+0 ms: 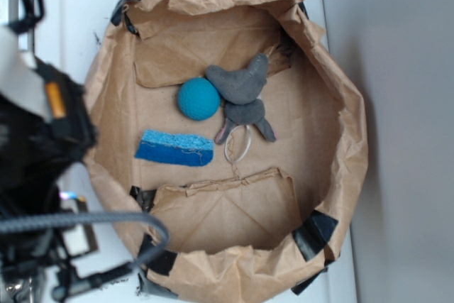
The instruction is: Grab the blue sponge.
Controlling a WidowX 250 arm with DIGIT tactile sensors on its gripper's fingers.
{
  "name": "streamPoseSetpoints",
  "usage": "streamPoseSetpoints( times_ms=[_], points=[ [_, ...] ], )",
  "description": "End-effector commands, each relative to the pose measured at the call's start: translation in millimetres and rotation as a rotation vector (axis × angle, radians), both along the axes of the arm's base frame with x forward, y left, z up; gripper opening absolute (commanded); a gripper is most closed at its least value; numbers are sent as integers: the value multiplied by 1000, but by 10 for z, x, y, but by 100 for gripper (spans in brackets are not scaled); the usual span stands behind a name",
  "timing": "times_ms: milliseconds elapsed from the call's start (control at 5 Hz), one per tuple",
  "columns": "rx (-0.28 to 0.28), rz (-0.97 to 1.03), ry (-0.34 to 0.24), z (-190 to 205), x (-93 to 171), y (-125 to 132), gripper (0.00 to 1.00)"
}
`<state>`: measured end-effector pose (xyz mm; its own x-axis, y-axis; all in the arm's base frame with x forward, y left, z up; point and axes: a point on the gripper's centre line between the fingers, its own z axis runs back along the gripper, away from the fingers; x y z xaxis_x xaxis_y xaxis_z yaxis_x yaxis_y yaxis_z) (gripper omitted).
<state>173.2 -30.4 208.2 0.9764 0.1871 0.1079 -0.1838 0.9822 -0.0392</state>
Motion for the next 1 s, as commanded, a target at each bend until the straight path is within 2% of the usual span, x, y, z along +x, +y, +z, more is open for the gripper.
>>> streamPoseSetpoints(
  times_ms=[0, 400, 600, 800],
  points=[
    [-23, -63, -49, 26, 216, 29, 100],
    [-23, -63, -49, 26, 216, 29, 100],
    [6, -313, 81, -193, 500, 284, 100],
    [10, -563, 94, -530, 859, 374, 100]
  ],
)
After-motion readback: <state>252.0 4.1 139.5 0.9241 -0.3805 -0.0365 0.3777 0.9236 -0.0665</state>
